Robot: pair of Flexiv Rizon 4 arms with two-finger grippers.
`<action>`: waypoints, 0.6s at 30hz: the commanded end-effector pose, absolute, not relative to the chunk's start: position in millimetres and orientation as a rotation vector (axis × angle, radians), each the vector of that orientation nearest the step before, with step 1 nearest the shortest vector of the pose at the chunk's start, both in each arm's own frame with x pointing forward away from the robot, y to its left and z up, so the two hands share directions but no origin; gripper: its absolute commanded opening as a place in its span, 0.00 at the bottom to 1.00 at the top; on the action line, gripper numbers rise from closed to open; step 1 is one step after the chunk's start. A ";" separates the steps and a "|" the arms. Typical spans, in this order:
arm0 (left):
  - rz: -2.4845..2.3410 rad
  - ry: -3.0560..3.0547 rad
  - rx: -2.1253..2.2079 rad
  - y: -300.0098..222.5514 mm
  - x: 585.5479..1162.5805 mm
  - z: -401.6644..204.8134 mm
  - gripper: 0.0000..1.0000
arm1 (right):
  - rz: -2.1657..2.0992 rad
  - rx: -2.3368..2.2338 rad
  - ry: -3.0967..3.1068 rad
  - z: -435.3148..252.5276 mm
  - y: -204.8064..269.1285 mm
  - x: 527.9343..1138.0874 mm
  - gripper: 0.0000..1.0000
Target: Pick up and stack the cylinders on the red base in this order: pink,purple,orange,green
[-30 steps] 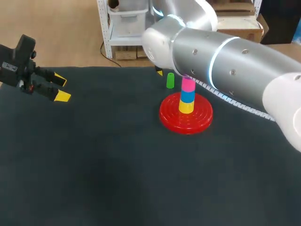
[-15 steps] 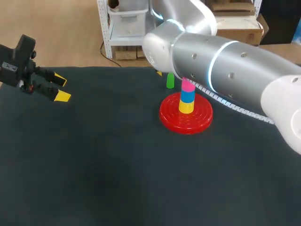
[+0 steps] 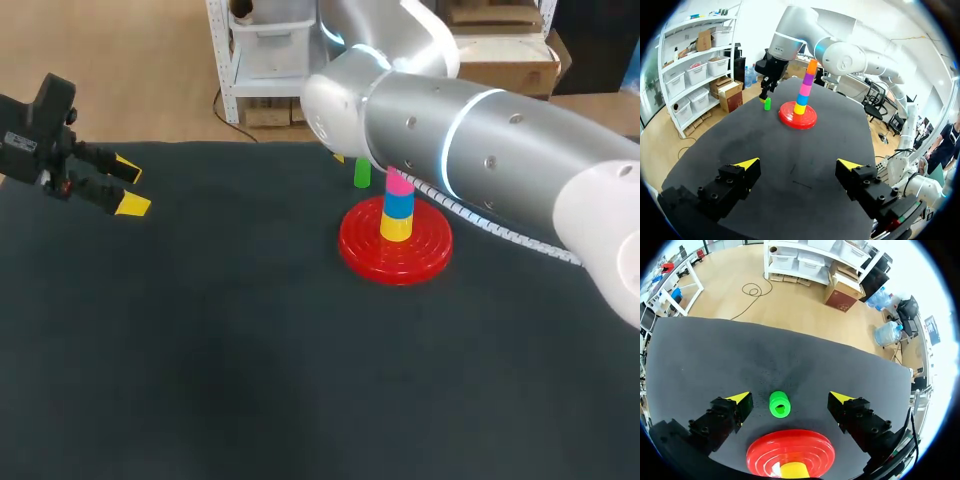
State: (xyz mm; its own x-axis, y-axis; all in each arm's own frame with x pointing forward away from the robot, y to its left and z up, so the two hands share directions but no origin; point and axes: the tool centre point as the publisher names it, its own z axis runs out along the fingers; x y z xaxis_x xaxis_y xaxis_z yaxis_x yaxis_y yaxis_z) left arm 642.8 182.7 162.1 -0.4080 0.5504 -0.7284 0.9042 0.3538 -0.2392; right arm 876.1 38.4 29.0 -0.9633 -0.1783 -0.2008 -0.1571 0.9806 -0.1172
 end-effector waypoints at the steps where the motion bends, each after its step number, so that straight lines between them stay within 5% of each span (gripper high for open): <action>1: -0.863 2.080 1.261 183.4 642.5 161.0 1.00 | -0.211 -0.245 3.281 26.2 44.8 885.4 0.87; 18: -0.863 2.080 1.261 183.4 642.5 161.0 1.00 | -0.205 -0.275 3.304 19.8 50.5 883.2 0.80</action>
State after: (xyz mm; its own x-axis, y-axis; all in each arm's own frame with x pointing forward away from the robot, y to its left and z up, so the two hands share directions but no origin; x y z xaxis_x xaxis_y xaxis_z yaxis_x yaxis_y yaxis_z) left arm 642.8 182.7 162.1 -0.4080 0.5504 -0.7284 0.9042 0.3538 -0.2392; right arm 873.0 46.0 25.1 -0.9619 -0.1900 -0.1968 -0.1723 0.9796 -0.1036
